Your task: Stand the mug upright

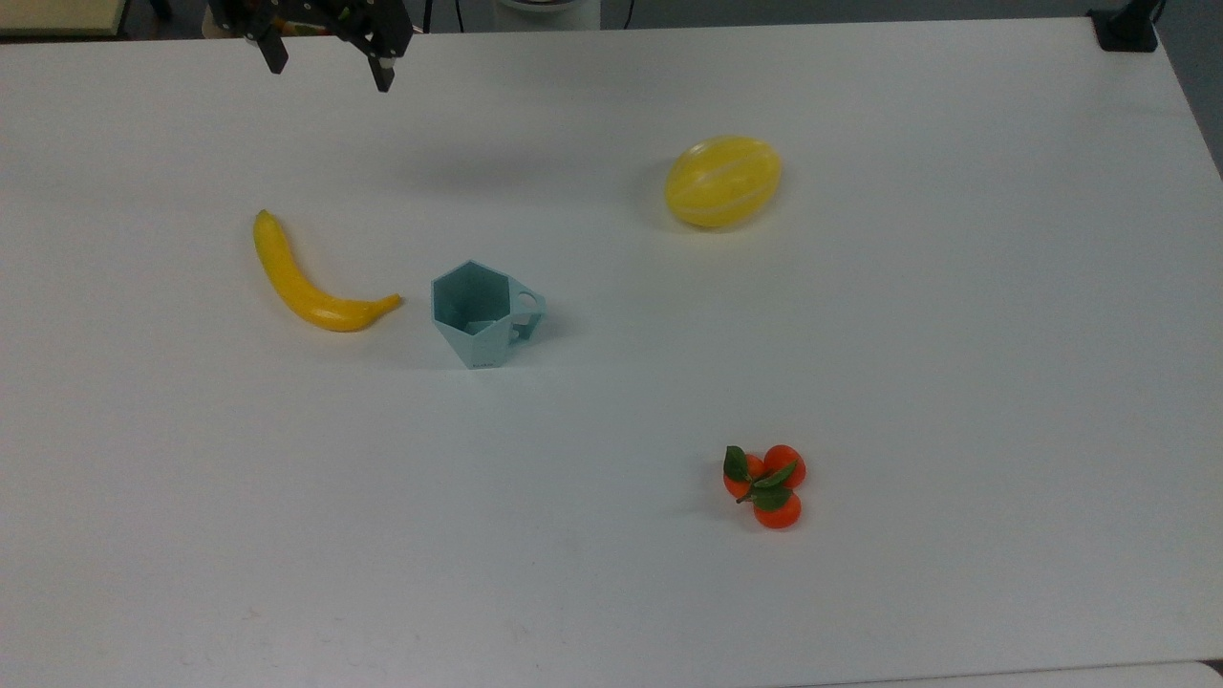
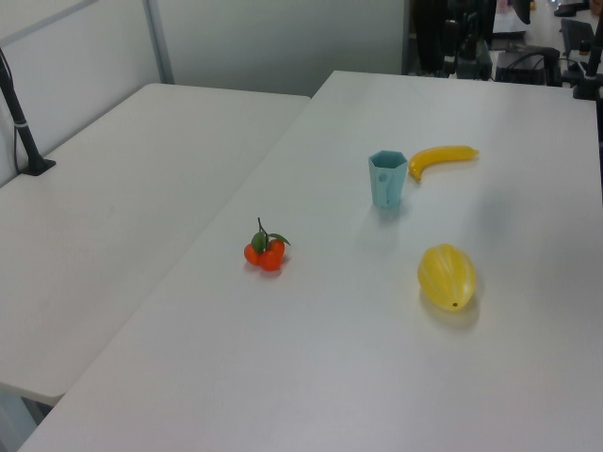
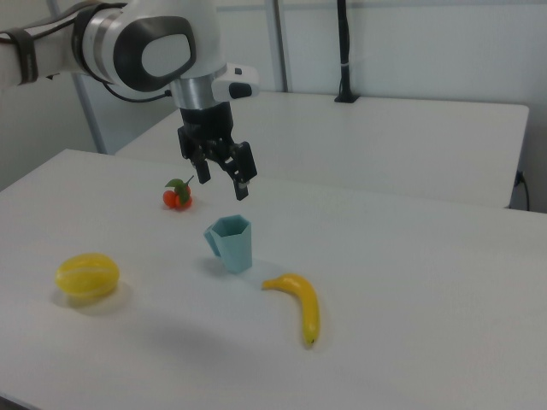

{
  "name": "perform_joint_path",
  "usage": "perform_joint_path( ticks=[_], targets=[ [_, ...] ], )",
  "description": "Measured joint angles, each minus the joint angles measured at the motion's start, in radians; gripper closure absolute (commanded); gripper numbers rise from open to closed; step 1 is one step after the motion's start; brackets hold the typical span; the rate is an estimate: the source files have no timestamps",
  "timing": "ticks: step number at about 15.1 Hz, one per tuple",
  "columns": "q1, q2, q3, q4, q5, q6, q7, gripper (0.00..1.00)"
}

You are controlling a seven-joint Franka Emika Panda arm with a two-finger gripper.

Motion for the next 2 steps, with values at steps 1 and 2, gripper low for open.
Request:
perform_joint_path(
  ticks=[1,2],
  targets=[
    [-0.002,-0.005,0.0,-0.001,0.0,-0.001,0.0,0.0],
    [-0.004,-0.006,0.0,-0.002,0.0,-0.001,0.0,0.0]
  ],
)
